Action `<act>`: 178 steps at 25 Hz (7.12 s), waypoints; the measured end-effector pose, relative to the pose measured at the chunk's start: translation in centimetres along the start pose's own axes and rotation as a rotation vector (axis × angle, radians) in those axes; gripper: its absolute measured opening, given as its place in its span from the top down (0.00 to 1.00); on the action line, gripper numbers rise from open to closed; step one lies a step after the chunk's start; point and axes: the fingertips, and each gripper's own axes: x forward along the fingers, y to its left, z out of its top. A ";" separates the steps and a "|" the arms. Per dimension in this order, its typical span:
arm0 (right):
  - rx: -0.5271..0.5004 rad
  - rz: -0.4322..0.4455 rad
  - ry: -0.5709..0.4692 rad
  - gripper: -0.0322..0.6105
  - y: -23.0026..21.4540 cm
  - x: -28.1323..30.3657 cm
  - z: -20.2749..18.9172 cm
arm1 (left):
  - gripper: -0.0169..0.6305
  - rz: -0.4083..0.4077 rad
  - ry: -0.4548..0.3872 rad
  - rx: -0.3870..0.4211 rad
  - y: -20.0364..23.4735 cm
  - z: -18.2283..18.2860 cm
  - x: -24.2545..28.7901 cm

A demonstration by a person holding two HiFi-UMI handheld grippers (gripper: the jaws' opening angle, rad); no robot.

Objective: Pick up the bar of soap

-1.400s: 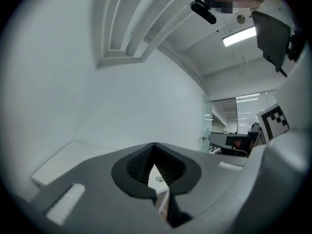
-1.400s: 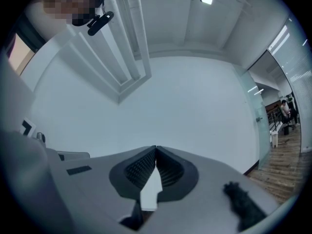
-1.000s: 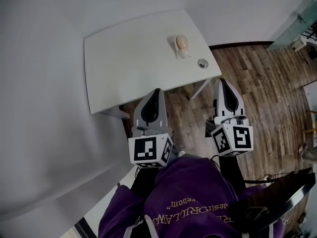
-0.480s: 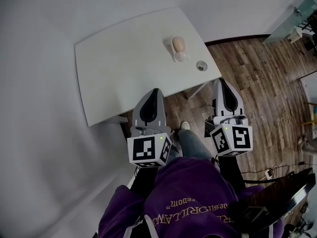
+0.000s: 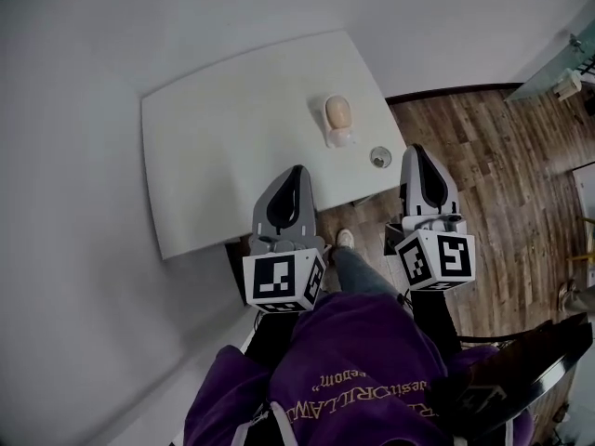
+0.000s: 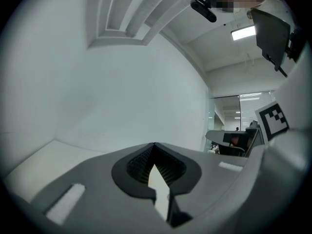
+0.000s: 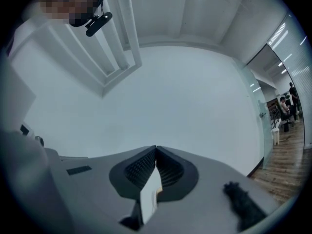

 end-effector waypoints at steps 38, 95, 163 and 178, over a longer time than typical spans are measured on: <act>0.040 -0.005 0.062 0.94 -10.6 12.3 -0.9 | 0.72 0.089 0.266 -0.153 -0.2 -10.5 19.7; -0.008 -0.105 0.063 0.94 -14.6 14.2 -0.5 | 0.56 0.415 0.669 -0.142 2.8 -26.2 26.5; -0.191 0.050 -0.147 0.94 -6.7 15.1 6.6 | 0.57 -0.106 -0.388 0.204 -3.9 11.7 20.2; -0.201 0.053 -0.157 0.94 -6.2 14.9 6.9 | 0.57 -0.123 -0.384 0.240 -4.2 11.9 20.1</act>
